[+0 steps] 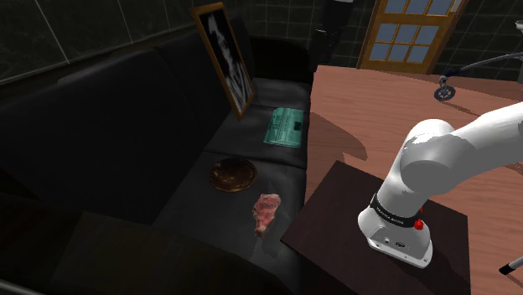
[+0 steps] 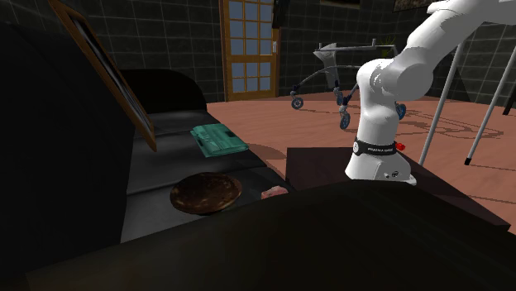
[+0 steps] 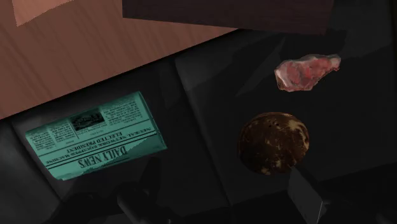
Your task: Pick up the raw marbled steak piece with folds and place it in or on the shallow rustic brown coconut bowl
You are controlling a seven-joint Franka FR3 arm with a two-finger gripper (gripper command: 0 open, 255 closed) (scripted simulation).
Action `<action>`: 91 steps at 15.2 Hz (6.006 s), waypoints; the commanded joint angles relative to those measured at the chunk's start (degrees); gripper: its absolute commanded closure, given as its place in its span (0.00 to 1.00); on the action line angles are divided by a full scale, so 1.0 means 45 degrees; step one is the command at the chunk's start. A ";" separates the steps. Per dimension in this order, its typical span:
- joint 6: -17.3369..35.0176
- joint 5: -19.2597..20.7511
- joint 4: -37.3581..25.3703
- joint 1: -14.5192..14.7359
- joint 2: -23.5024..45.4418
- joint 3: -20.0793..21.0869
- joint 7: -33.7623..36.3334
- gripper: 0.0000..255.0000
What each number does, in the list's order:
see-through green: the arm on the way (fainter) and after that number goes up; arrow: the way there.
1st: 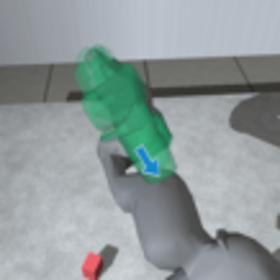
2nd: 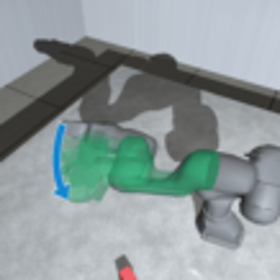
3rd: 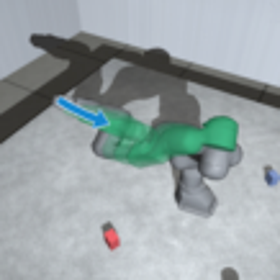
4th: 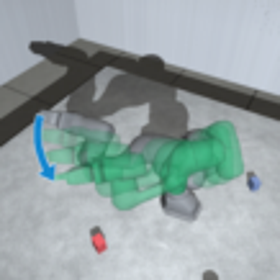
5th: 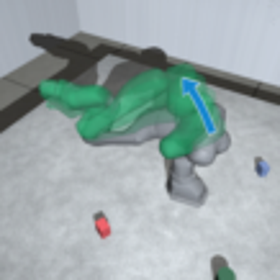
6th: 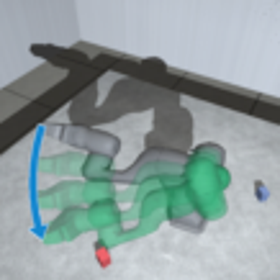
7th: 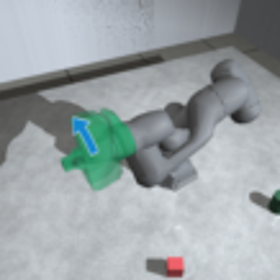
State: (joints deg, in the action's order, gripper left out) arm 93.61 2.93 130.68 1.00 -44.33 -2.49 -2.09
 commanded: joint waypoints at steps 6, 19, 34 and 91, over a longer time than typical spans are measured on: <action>0.1019 -0.0721 0.2125 -0.0326 -0.0612 0.0915 0.2318 0.00; 0.4531 -0.3719 0.6018 -0.0328 -0.0034 0.3967 0.8393 0.00; 1.1534 -0.6957 0.6320 -0.0369 0.6945 0.8198 1.5238 0.00; 0.9620 -0.6551 0.4390 -0.0873 0.6850 0.8376 1.7388 1.00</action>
State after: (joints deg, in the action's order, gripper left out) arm 136.86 -27.97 151.72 -1.78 -15.01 35.58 76.45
